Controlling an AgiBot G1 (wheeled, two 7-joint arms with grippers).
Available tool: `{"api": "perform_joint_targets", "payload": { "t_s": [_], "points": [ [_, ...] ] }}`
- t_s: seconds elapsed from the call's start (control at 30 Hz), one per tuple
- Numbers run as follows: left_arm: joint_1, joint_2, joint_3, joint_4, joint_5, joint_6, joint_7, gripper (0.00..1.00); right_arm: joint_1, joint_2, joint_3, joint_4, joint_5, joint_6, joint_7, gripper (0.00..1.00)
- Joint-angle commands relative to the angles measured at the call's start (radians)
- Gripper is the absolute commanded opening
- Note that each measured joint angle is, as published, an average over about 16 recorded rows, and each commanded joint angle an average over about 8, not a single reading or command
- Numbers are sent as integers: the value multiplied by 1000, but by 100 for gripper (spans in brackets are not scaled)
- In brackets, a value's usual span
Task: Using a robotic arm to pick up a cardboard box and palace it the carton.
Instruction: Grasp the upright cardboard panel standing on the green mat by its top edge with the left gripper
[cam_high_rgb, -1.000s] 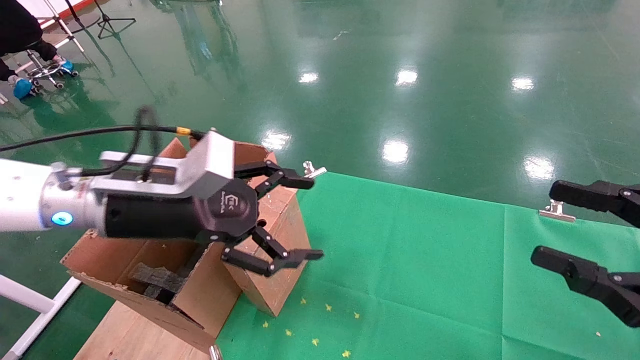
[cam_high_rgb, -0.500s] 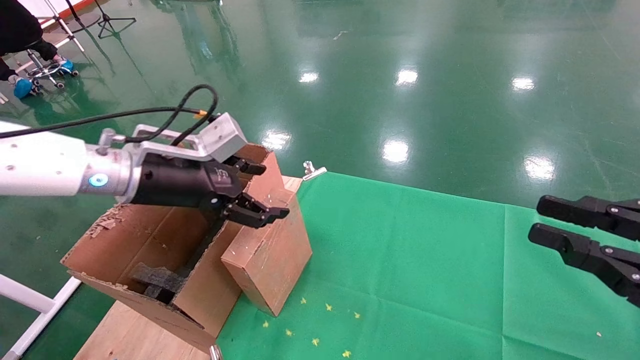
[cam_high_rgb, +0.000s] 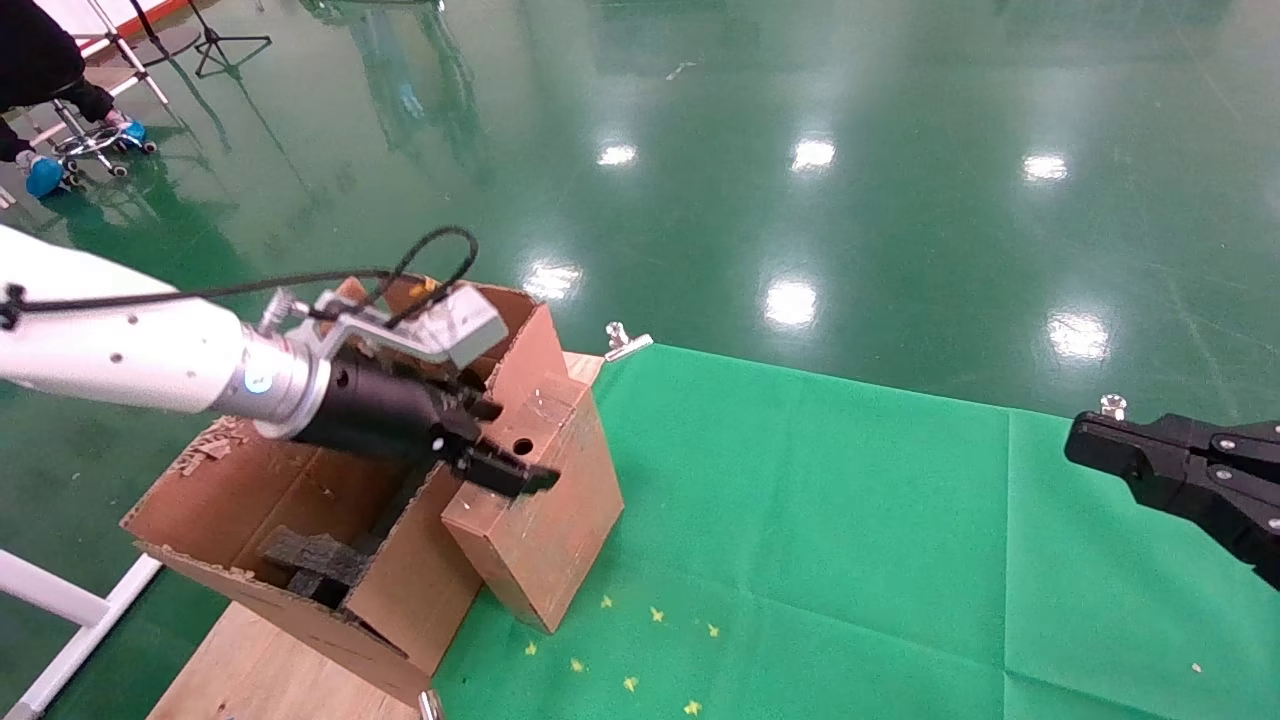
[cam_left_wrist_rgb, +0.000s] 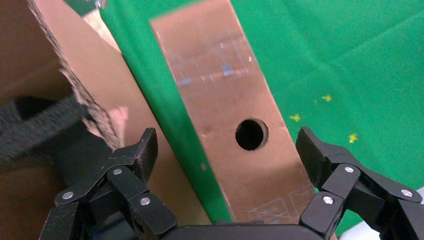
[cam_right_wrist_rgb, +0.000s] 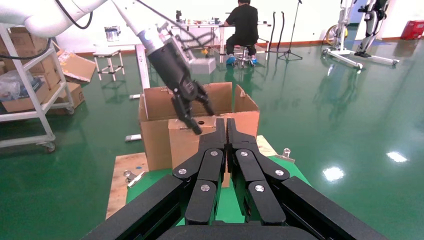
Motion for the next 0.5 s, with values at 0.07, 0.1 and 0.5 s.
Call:
{"api": "perform_joint_targets", "payload": {
  "t_s": [0.07,0.1,0.5],
  "points": [
    [11,3,11,-1,21,5,-50,100,0,0,0,0,0,0,0,0],
    [13,5,12,-1,23,4,-56,100,0,0,0,0,0,0,0,0],
    [29,9,14,0,24,-11,-73,38,0,0,0,0,0,0,0,99]
  ]
}}
